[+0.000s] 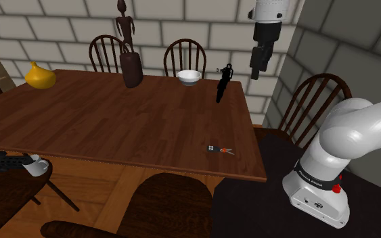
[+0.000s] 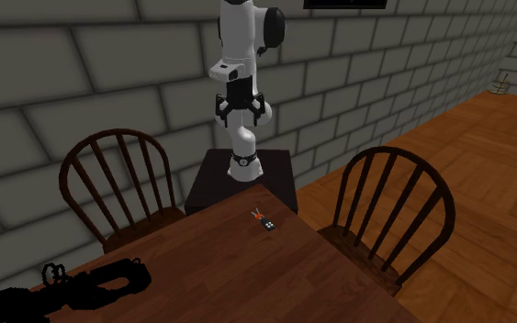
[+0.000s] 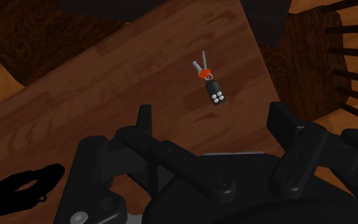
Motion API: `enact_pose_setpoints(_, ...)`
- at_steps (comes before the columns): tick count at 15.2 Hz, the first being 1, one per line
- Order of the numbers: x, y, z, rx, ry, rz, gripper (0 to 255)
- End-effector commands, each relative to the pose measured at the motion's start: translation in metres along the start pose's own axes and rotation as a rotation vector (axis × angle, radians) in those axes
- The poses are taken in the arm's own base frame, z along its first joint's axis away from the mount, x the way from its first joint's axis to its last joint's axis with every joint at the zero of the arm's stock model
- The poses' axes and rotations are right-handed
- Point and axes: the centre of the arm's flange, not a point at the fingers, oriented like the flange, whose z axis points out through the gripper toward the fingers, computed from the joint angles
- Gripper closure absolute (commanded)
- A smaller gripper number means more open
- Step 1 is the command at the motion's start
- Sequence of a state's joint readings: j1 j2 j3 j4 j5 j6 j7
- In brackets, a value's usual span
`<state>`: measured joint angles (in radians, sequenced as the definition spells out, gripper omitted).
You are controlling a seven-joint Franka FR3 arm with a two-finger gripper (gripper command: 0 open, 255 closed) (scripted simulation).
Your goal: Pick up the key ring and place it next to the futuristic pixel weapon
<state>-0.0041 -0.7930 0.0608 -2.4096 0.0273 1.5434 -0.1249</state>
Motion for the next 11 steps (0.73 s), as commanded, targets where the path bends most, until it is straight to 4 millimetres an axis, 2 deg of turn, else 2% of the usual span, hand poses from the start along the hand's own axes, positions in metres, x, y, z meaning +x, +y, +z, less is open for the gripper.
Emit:
enact_pose_setpoints(1, 0.0, 0.0, 0.0, 0.0, 0.0, 0.0, 0)
enact_pose_setpoints(11, 0.027, -0.024, 0.125, 0.002, 0.048, -0.103, 0)
